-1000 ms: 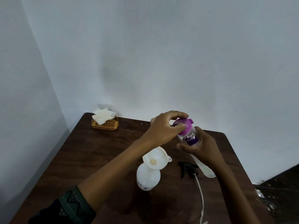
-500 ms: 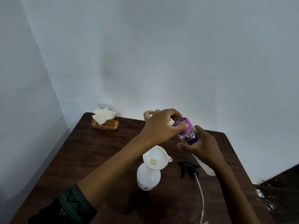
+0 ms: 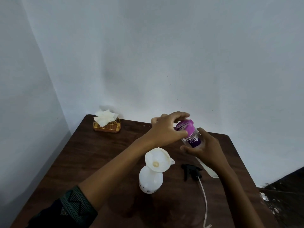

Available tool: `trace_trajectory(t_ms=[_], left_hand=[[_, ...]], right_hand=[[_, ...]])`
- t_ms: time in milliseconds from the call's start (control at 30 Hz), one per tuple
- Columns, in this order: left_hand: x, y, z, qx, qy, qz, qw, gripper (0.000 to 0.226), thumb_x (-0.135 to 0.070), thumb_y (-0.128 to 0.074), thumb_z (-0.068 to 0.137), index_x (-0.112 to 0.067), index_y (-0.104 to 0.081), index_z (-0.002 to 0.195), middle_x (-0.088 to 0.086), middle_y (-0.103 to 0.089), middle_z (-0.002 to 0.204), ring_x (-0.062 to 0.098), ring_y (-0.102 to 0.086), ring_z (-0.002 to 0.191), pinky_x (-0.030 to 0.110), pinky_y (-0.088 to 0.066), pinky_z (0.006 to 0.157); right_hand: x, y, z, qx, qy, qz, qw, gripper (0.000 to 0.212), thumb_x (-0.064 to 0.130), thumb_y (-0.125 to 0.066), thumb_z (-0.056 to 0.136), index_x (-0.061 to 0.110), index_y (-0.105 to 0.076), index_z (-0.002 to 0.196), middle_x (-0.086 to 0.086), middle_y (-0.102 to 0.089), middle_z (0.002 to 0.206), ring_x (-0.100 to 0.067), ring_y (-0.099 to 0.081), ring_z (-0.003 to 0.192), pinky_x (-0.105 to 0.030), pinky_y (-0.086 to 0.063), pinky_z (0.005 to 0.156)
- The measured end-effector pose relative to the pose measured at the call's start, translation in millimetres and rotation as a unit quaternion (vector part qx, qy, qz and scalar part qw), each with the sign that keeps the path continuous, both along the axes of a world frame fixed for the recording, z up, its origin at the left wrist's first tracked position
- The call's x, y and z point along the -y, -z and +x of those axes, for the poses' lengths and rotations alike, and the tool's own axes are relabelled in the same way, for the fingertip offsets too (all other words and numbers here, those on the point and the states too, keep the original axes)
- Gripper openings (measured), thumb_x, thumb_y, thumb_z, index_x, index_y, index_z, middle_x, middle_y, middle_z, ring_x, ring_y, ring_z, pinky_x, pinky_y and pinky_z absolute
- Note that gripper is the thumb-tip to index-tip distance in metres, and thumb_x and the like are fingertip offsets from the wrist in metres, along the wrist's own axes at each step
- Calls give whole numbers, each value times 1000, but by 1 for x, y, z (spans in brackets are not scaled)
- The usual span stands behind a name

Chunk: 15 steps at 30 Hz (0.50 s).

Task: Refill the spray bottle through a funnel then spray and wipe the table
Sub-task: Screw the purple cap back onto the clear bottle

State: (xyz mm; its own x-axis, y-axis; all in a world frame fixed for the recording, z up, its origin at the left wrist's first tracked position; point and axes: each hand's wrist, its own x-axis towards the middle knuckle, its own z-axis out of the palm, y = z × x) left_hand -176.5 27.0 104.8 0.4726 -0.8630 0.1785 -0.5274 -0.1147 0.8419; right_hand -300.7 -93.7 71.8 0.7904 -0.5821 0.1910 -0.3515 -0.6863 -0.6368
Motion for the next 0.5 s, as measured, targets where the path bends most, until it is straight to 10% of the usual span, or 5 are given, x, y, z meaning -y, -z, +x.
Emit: trace_trajectory(t_ms=[200, 500], left_hand=[[1, 1, 2, 23, -86, 16, 996, 63, -68, -45, 70, -30, -56, 119, -10, -61, 116, 10, -55, 108, 49, -29, 107], [-3, -5, 3, 7, -10, -37, 999, 47, -46, -61, 75, -33, -56, 119, -15, -60, 118, 9, -54, 112, 46, -45, 100]], right_hand=[[0, 0, 1, 10, -3, 1, 1000, 52, 34, -83, 63, 18, -55, 103, 1, -65, 86, -12, -59, 73, -25, -45, 59], [-1, 1, 1, 21, -11, -4, 1000, 55, 38, -82, 61, 22, -55, 106, 4, -67, 90, -13, -63, 79, -36, -54, 67]])
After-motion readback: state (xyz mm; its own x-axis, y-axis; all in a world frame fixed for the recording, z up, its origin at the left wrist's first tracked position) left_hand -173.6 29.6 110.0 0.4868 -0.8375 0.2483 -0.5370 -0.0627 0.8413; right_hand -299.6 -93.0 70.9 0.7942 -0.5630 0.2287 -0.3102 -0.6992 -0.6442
